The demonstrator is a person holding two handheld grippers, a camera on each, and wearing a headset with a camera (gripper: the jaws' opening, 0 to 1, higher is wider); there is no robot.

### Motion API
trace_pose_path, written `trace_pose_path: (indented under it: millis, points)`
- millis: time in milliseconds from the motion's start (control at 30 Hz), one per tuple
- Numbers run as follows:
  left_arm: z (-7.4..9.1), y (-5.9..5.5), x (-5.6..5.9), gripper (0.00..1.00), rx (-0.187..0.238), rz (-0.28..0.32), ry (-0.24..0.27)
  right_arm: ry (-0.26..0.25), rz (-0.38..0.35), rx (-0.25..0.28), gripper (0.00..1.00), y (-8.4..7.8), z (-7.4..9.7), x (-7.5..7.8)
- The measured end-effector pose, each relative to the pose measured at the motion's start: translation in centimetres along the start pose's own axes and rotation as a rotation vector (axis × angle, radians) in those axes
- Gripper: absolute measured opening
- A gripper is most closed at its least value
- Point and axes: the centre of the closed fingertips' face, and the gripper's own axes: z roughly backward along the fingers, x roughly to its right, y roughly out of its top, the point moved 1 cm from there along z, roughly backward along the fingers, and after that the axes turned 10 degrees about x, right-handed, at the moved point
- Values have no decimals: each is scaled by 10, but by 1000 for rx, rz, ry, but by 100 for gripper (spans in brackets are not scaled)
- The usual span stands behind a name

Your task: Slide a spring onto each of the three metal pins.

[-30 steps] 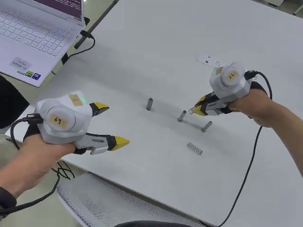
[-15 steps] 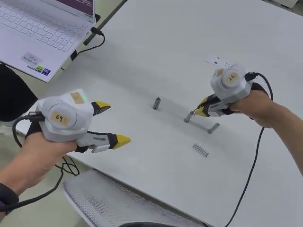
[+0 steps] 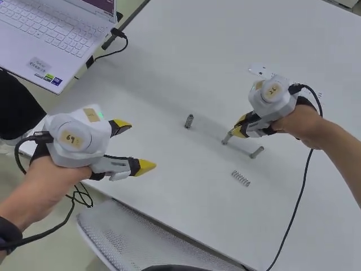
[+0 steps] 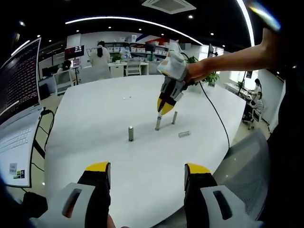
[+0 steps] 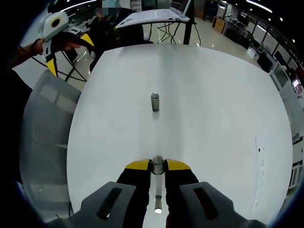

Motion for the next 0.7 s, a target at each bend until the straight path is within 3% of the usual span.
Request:
trace_pose_path:
  millis: [700]
  points:
    - [-6,4,0,59,1,2,-6,31,37,-46,9,-11,-23,4]
